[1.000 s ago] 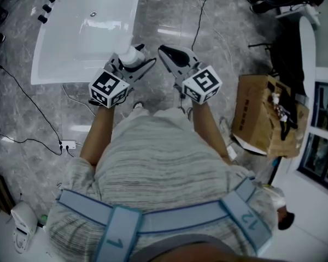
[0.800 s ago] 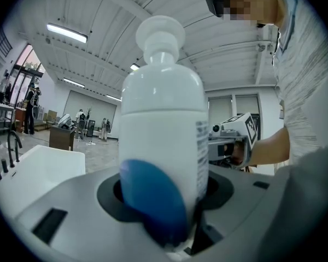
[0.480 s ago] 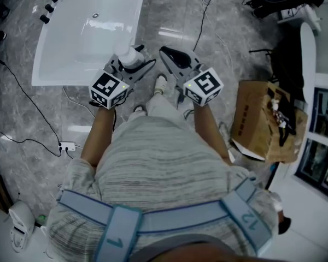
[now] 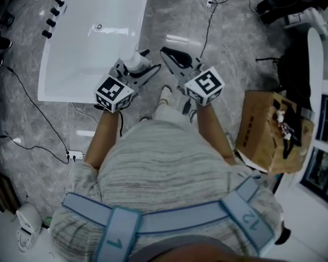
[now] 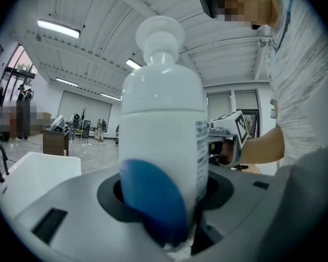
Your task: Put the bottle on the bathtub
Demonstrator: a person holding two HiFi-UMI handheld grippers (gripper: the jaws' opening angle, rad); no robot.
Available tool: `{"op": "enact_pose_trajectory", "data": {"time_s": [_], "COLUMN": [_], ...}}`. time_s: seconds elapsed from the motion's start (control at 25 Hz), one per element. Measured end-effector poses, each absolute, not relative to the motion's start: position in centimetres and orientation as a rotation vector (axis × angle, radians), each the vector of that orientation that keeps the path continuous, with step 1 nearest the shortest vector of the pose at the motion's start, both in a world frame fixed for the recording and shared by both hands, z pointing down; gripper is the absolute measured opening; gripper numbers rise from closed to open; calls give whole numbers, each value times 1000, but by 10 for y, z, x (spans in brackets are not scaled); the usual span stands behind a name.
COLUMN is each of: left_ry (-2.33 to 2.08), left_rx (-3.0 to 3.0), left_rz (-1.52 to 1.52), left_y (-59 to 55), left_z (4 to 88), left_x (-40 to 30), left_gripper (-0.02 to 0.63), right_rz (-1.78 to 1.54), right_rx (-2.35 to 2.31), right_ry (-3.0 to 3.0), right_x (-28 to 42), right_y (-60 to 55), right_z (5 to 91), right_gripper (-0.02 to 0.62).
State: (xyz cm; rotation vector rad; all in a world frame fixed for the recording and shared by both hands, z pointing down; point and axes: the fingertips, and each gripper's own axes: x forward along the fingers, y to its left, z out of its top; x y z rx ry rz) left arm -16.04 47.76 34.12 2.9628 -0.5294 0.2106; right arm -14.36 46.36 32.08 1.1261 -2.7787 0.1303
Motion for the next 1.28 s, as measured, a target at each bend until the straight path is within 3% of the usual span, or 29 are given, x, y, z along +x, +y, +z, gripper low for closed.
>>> {"op": "enact_pose_trajectory", "data": {"time_s": [0.96,1.28], "left_ry": [-574,-528], "left_rx": [2977,2972], "left_rz": [206,227], "left_y": [349,333], "left_z": [318,328], "left_x": [-28,-13], "left_gripper": [239,239], "right_rz": [105,80], "right_rx": [1145,1157], "right_ry": [-2842,-2848], "right_x": [-8,7], "right_y": [334,313], "right_z": [294,298], "right_gripper": [5,5]}}
